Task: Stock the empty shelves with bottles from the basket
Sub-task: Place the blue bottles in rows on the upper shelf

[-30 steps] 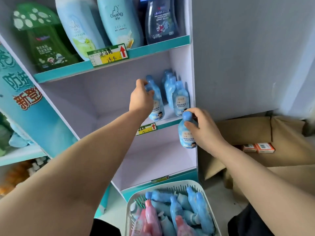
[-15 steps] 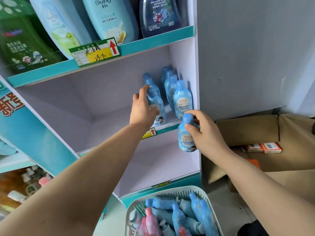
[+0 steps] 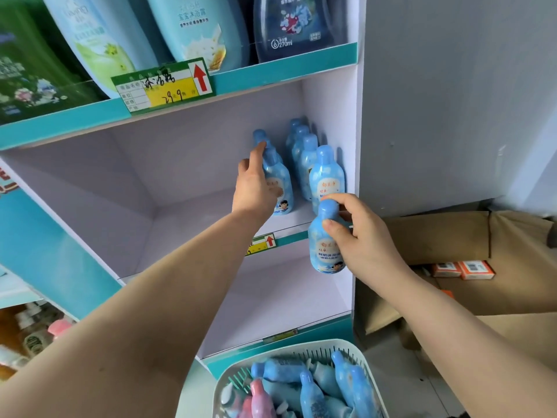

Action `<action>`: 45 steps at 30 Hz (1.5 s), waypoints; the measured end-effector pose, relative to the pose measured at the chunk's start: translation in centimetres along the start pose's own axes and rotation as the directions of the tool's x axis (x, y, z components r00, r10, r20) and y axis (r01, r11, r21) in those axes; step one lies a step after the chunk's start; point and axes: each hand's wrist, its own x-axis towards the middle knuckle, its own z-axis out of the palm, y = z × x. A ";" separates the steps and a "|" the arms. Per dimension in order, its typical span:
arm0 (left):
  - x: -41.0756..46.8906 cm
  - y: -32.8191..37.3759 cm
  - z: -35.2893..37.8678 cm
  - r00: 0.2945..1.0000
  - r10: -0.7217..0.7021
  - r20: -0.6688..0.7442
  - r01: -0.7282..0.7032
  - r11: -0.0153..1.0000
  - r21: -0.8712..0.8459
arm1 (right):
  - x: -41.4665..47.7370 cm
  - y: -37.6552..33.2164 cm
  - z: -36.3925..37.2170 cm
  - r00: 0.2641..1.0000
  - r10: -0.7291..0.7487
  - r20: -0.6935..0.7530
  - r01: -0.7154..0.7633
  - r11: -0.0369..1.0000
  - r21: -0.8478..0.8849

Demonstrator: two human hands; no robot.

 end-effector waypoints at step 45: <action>-9.7 -0.4 -2.8 0.964 0.208 -0.167 -0.224 0.971 -0.081 | -2.0 3.7 4.6 0.959 -0.264 0.107 0.278 0.783 -0.557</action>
